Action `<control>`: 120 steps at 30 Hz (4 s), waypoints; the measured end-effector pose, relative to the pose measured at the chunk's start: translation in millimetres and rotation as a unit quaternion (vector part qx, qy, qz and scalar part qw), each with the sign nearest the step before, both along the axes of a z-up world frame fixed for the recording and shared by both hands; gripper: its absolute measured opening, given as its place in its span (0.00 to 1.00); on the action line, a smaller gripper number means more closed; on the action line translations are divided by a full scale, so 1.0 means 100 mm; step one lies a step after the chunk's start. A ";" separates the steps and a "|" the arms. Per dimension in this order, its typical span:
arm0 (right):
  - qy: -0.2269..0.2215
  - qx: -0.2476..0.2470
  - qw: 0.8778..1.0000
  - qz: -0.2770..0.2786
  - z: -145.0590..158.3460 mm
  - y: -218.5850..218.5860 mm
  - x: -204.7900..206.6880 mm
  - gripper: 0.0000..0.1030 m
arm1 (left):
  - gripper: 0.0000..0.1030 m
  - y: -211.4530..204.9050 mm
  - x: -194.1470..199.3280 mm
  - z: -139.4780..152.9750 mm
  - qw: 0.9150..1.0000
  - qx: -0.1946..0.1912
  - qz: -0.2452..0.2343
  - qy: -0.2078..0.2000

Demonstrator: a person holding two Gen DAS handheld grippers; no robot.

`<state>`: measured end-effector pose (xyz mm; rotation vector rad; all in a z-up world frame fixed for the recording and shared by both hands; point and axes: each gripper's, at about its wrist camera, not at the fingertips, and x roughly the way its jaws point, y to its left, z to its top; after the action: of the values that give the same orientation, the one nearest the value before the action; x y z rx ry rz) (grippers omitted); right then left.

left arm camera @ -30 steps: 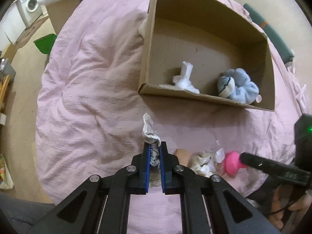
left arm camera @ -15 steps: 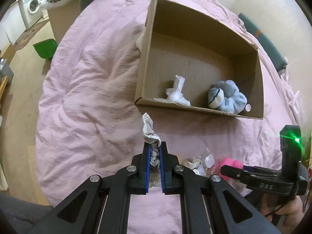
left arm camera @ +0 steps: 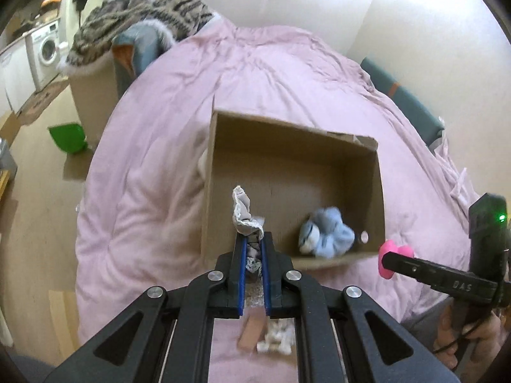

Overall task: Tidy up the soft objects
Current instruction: 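Grasp the lace scrunchie with the left gripper while the right grasps the pink duck, then lower the scrunchie and pink duck into the box and open both grippers, then withdraw both grippers toward the tube and plastic bag on the bed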

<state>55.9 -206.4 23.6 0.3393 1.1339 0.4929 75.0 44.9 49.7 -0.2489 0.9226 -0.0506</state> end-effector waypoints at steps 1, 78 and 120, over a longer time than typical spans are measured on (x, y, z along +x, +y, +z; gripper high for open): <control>-0.007 0.000 1.000 -0.001 0.03 0.01 0.05 0.51 | 0.08 0.00 0.06 0.00 1.000 0.001 -0.001 0.000; -0.117 -0.054 0.991 -0.026 0.01 0.00 0.11 0.97 | 0.70 -0.15 0.20 -0.41 0.996 0.087 0.007 -0.029; 0.140 -0.047 0.989 0.024 -1.06 0.25 -0.28 0.81 | 0.70 -0.01 -0.38 -0.98 0.990 0.060 0.040 0.123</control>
<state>27.5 -181.2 -82.3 0.3055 1.4369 0.4403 36.6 43.6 -47.8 -0.1827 1.1554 0.1117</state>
